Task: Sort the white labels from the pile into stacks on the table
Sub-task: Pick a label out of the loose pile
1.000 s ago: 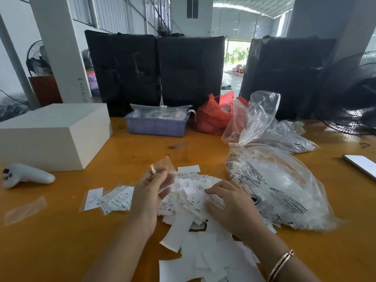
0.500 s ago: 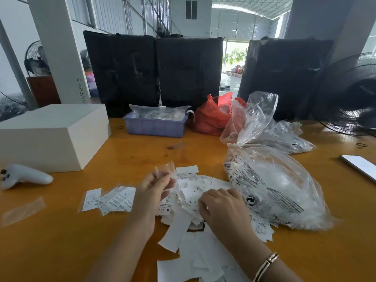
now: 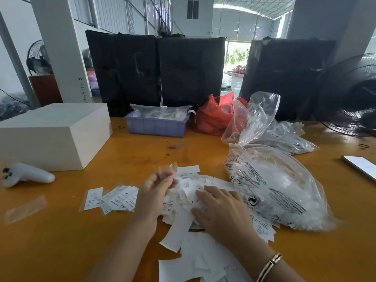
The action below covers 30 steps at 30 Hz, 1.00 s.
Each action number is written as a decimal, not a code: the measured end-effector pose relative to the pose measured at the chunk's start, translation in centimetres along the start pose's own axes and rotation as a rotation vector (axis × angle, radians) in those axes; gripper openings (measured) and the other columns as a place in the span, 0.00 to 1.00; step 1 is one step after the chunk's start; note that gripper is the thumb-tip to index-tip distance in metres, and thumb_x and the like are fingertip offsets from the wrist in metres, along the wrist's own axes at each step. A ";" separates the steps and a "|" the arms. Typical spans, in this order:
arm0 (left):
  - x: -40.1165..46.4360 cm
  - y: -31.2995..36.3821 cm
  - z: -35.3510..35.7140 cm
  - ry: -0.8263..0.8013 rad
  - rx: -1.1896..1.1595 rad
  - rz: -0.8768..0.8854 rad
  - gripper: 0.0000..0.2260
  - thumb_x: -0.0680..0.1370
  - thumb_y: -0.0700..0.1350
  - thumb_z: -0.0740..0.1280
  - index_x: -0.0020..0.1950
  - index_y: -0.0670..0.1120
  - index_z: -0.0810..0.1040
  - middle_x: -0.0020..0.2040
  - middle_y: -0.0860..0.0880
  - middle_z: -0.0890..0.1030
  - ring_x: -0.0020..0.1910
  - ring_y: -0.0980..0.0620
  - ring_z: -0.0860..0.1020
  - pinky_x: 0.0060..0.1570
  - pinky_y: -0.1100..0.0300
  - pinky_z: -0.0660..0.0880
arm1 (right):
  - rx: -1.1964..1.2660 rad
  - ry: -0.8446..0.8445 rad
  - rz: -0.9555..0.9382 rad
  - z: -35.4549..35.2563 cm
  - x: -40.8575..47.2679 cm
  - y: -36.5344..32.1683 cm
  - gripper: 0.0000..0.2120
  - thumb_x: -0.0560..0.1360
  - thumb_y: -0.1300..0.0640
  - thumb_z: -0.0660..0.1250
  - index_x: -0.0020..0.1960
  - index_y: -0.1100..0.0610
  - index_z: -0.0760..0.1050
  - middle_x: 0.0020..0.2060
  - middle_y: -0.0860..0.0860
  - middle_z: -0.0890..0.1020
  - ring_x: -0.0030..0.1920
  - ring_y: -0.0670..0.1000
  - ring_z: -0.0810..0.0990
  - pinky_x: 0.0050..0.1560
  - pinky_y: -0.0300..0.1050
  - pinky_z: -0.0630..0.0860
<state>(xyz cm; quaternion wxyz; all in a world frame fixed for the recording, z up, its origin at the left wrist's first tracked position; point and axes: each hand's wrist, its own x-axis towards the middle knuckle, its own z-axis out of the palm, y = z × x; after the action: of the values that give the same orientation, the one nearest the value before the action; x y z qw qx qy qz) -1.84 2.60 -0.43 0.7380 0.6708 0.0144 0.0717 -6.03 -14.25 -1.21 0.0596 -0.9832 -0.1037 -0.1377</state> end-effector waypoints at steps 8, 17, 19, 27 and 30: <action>0.0 0.1 -0.2 0.040 0.022 0.017 0.07 0.78 0.42 0.65 0.46 0.52 0.81 0.40 0.55 0.85 0.42 0.61 0.82 0.44 0.62 0.73 | -0.025 -0.112 -0.101 0.5 0.3 0.1 0.25 0.79 0.39 0.53 0.74 0.41 0.56 0.74 0.47 0.61 0.73 0.53 0.59 0.72 0.56 0.53; 0.1 0.1 -0.2 0.043 0.081 0.034 0.05 0.79 0.44 0.65 0.49 0.51 0.80 0.40 0.58 0.84 0.40 0.64 0.81 0.45 0.62 0.73 | 0.015 -0.072 0.067 1.4 1.5 2.4 0.24 0.80 0.40 0.52 0.74 0.39 0.56 0.75 0.45 0.60 0.74 0.49 0.56 0.72 0.55 0.53; 0.1 0.0 -0.2 0.031 0.109 0.037 0.05 0.80 0.44 0.64 0.49 0.51 0.80 0.40 0.58 0.84 0.41 0.63 0.81 0.47 0.61 0.74 | 0.019 -0.061 0.079 1.7 1.5 2.5 0.24 0.79 0.40 0.52 0.74 0.39 0.56 0.75 0.45 0.61 0.74 0.49 0.56 0.72 0.57 0.52; 0.2 -0.4 0.2 0.046 0.172 0.041 0.05 0.79 0.44 0.64 0.49 0.52 0.79 0.40 0.55 0.84 0.46 0.58 0.81 0.49 0.60 0.76 | 0.061 0.100 -0.089 1.4 1.9 0.7 0.20 0.80 0.46 0.56 0.71 0.45 0.66 0.73 0.46 0.66 0.74 0.50 0.63 0.73 0.56 0.53; 0.5 -0.3 0.1 0.077 0.121 0.027 0.04 0.79 0.44 0.65 0.49 0.51 0.79 0.40 0.55 0.84 0.46 0.56 0.81 0.47 0.61 0.76 | 0.010 0.084 -0.220 1.3 3.1 -1.3 0.20 0.80 0.49 0.59 0.71 0.50 0.67 0.71 0.48 0.70 0.72 0.51 0.66 0.72 0.57 0.56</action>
<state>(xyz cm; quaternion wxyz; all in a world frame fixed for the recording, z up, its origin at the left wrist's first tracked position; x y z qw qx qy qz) -1.35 2.49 -0.69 0.6938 0.7112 0.0383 0.1063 -3.07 -12.23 -1.44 0.0535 -0.9589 -0.2093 -0.1840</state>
